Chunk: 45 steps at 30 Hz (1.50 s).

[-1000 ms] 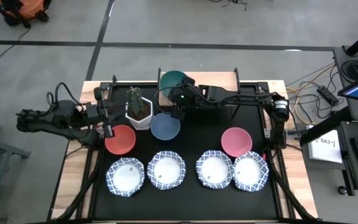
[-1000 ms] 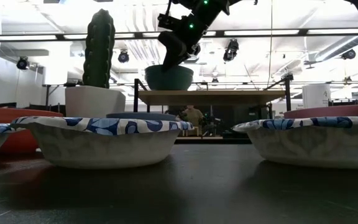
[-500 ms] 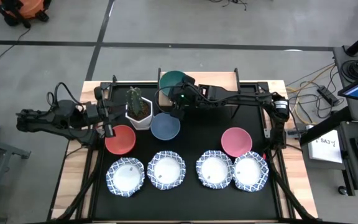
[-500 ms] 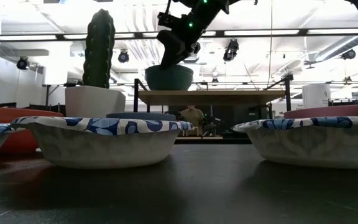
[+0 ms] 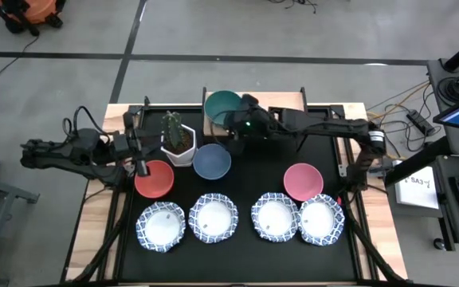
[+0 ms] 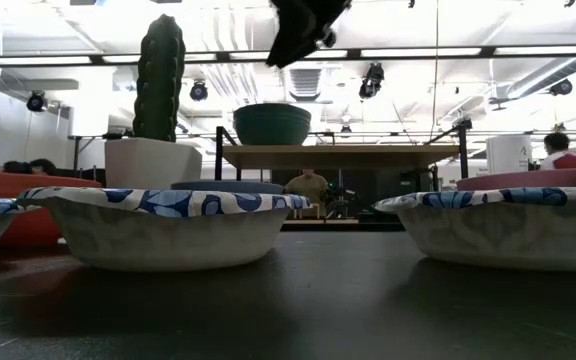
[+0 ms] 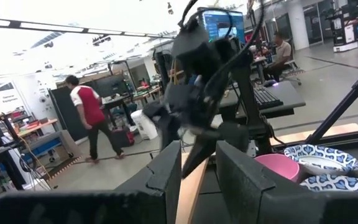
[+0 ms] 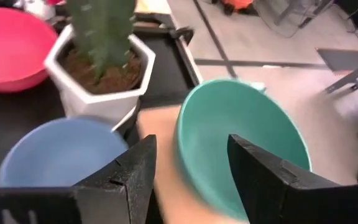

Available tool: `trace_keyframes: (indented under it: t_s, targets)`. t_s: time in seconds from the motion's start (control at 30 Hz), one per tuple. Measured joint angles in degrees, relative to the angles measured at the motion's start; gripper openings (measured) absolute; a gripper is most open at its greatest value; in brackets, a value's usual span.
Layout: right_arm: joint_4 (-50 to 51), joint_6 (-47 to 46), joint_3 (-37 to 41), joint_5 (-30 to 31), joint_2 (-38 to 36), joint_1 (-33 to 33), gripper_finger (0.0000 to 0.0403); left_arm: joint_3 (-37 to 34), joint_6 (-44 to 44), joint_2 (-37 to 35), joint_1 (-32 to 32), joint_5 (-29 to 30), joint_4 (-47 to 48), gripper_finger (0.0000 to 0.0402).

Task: Place and stack bowls onto a shelf
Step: Put the blue patterned bowl on the shelf

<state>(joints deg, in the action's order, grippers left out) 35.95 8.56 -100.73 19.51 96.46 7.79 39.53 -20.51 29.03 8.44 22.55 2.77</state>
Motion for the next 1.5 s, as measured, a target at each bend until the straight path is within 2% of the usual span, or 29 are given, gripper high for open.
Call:
trace_keyframes:
  t_s: [0.1, 0.17, 0.33, 0.5, 0.73, 0.83, 0.97, 1.13, 1.3, 1.4, 1.5]
  targets:
    - [2.8, -2.6, 2.5, 0.0, -2.6, -3.0, 0.0183, 0.0, 0.7, 0.6, 0.0, 0.0, 0.1, 0.0084]
    - [1.2, -3.0, 6.2, 0.0, -4.5, -5.6, 0.0183, 0.0, 1.9, 1.1, 0.0, 0.0, 0.1, 0.0084]
    - [-9.1, -3.5, 19.2, -0.1, -10.1, -11.4, 0.0181, 0.0, 6.4, 2.2, 0.0, 0.0, 0.0, 0.0084]
    - [-20.6, -3.6, 34.5, -0.1, -17.2, -13.8, 0.0178, 0.0, 13.4, 4.0, 0.0, -0.1, -0.4, 0.0084]
    - [-30.0, -3.5, 50.6, -2.2, -28.9, -14.8, 0.0176, 0.1, 20.1, 8.4, 0.0, -5.6, -5.9, 0.0084]
    - [-32.0, -2.5, 55.0, -2.9, -34.4, -14.8, 0.0173, 3.1, 21.6, 11.3, 0.1, -7.0, -7.1, 0.0084]
    - [-32.4, -0.5, 58.3, -3.0, -41.1, -14.8, 0.0171, 10.6, 24.9, 16.4, 0.2, -7.1, -3.1, 0.0084]
    - [-32.4, 3.5, 61.1, -3.0, -47.4, -14.8, 0.0171, 24.5, 35.6, 25.8, 0.5, -7.1, 16.3, 0.0084]
    - [-32.5, 4.3, 63.0, -3.0, -52.3, -14.8, 0.0165, 42.4, 51.9, 38.1, 0.5, -7.5, 48.3, 0.0084]
    - [-32.4, 4.8, 63.9, -3.0, -54.1, -14.8, 0.0163, 52.3, 60.1, 46.6, 1.1, -13.7, 66.1, 0.0084]
    - [-32.4, 5.3, 64.1, -3.0, -55.4, -14.8, 0.0161, 58.9, 60.7, 54.4, 3.8, -21.4, 76.8, 0.0084]
